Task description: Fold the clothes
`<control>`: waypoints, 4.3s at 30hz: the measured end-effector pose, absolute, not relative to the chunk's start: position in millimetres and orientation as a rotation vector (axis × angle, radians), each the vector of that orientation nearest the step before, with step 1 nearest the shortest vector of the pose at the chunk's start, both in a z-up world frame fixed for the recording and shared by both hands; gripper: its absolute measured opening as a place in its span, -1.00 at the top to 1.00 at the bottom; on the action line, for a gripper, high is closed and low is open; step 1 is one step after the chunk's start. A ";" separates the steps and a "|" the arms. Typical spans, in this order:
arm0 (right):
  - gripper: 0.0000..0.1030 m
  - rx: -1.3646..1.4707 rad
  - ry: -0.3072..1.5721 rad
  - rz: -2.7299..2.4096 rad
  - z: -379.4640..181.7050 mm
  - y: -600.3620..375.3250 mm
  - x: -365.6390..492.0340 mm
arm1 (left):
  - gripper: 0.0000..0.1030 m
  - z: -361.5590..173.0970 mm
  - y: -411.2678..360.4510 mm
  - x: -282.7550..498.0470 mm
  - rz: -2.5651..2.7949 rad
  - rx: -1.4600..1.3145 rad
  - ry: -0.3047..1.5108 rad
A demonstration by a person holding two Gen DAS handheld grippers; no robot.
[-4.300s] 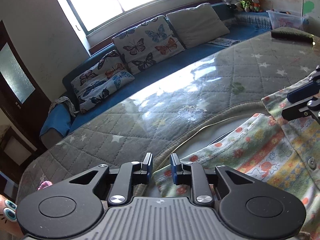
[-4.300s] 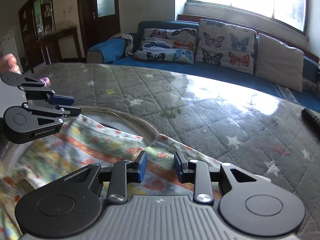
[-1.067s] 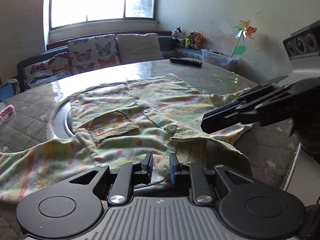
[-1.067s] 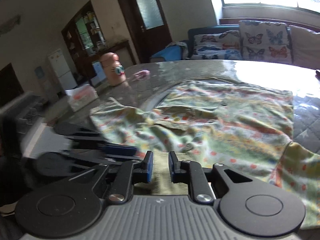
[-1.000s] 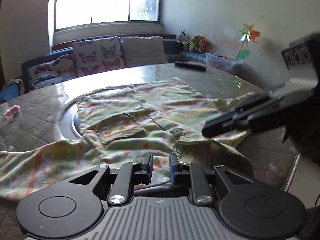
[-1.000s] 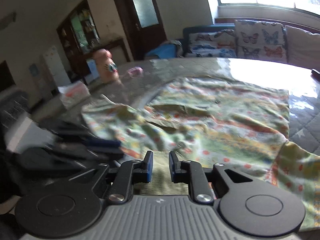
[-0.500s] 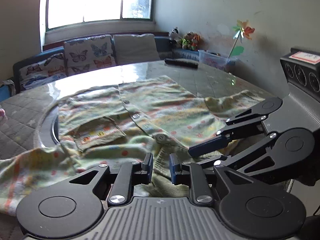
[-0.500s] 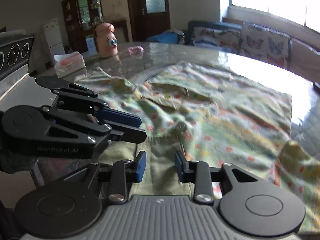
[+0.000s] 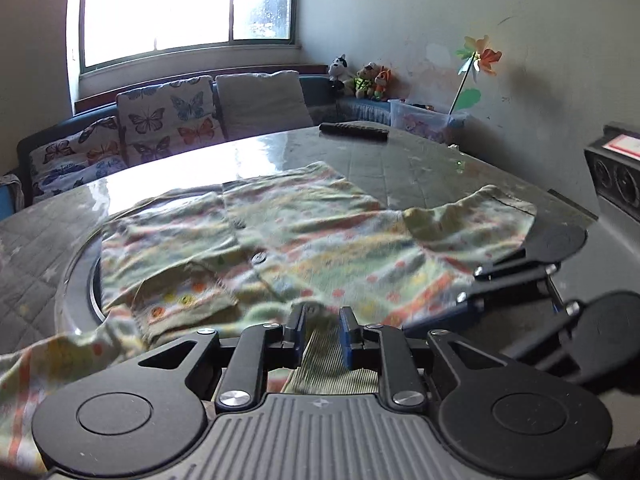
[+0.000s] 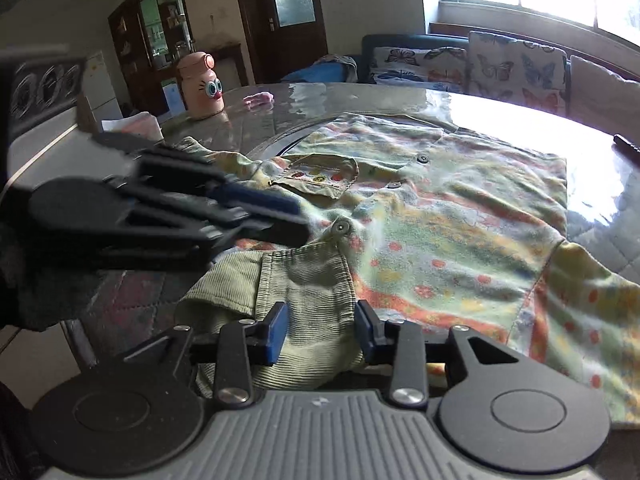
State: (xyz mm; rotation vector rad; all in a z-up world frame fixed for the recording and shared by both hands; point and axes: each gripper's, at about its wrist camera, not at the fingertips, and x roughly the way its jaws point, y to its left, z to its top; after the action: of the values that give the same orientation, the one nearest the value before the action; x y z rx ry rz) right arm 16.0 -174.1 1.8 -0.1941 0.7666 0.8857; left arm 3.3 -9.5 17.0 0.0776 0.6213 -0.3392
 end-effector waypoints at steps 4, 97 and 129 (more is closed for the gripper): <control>0.26 -0.186 0.763 0.885 3.9 -176.5 14.4 | 0.62 7.4 -18.3 27.5 -0.337 0.058 0.651; 0.84 0.041 0.582 0.909 90.5 -118.1 63.6 | -1.00 4.6 25.8 -23.6 -0.119 0.027 0.624; 0.38 -0.058 0.810 0.574 2.9 -254.0 61.5 | 0.10 1.6 24.7 0.3 -0.075 0.030 0.653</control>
State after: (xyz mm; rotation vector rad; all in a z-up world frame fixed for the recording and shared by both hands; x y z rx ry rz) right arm 61.5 -254.0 2.9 -0.0581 0.8099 0.5741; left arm 0.3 24.7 1.6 0.0302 0.6534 -0.0747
